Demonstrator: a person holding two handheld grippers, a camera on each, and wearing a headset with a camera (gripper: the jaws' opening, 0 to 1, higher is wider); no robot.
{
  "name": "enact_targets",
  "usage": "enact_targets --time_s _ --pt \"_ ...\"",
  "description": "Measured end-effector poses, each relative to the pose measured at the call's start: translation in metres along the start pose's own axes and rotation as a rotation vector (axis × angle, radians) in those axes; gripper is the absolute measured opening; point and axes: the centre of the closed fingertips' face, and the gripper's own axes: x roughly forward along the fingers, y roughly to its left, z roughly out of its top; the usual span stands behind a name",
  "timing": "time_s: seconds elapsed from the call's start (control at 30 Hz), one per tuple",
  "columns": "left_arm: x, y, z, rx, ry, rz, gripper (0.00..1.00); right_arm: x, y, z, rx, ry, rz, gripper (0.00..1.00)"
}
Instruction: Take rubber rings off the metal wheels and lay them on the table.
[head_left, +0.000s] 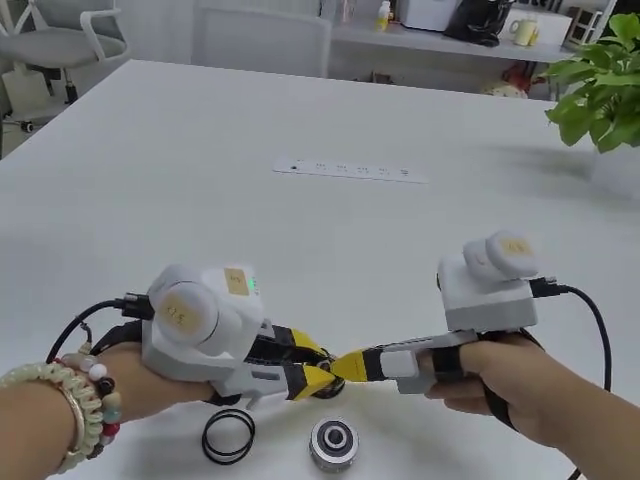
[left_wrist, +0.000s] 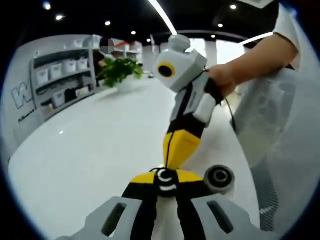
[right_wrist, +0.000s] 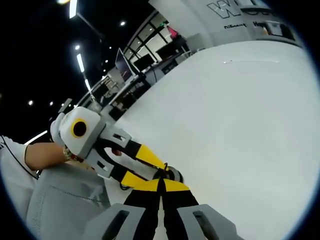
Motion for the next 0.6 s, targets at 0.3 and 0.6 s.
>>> enact_targets --time_s 0.3,0.6 --pt "0.0 -0.001 0.001 0.04 0.037 -0.007 0.14 -0.003 -0.004 0.001 -0.003 0.002 -0.022 0.0" --pt "-0.004 0.001 0.015 0.067 0.019 -0.009 0.19 -0.007 -0.008 0.004 -0.001 -0.013 -0.038 0.0"
